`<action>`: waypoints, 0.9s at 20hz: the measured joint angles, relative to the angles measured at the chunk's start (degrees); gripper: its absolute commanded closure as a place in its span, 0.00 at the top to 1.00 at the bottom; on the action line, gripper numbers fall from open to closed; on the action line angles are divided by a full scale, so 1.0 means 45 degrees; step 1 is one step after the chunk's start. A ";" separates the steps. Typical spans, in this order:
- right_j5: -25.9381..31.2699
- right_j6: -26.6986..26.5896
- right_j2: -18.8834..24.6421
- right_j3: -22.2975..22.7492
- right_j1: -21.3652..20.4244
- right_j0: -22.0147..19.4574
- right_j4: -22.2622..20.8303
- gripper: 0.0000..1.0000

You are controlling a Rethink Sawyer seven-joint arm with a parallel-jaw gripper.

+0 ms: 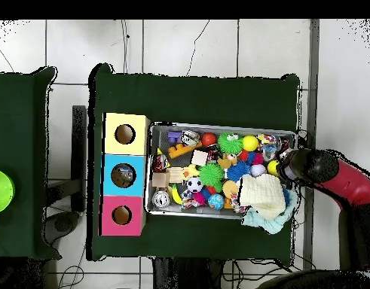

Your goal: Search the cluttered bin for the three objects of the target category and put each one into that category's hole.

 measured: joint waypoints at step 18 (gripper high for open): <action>-0.0061 0.0003 -0.0632 0.1533 -0.1414 0.0755 0.1233 1.00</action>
